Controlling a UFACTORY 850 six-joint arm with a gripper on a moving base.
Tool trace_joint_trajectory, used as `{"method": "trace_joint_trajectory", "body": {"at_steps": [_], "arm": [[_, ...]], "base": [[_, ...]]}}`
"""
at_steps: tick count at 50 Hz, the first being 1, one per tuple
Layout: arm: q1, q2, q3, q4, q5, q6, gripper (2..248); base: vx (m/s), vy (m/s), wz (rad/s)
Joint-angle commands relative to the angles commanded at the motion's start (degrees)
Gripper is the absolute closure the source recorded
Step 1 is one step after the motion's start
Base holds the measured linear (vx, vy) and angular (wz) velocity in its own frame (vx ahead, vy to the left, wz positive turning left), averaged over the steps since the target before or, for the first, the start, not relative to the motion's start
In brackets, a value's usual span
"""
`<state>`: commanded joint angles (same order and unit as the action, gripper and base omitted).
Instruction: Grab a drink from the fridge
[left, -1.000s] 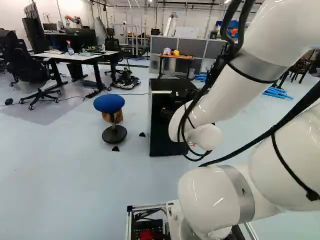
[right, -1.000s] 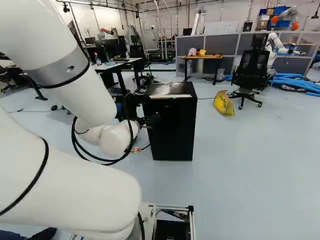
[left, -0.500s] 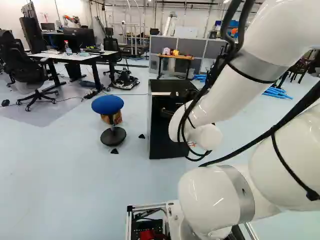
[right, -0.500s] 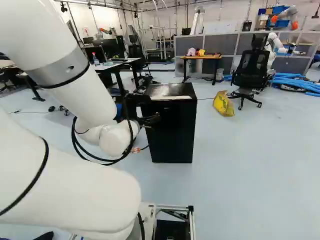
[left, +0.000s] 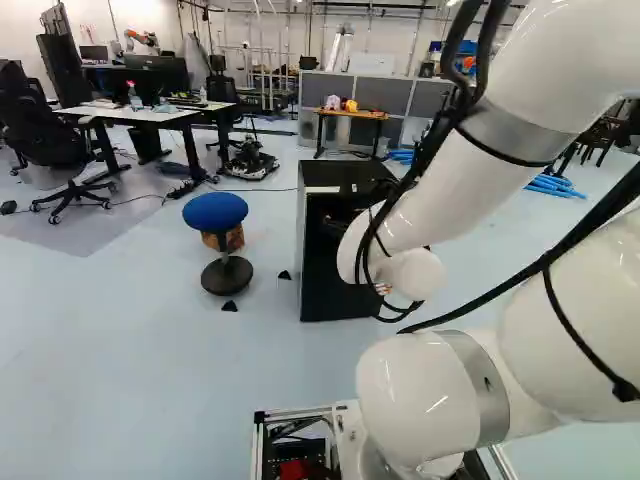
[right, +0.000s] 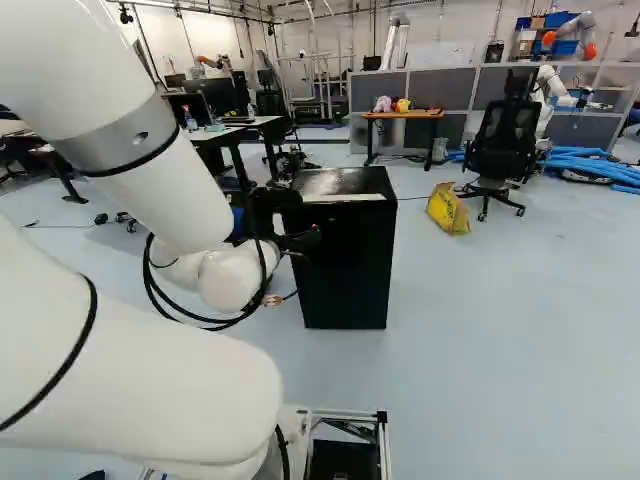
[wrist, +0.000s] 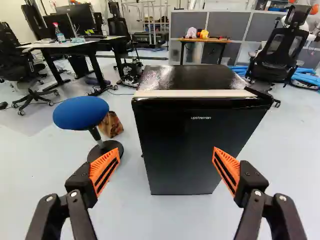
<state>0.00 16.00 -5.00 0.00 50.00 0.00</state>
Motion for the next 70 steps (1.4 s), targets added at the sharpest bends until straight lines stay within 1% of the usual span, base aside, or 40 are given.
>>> {"method": "trace_joint_trajectory", "body": {"at_steps": [70], "arm": [[0.0,0.0,0.0,0.0,0.0,0.0,3]], "base": [[0.048,0.034,-0.009]]}}
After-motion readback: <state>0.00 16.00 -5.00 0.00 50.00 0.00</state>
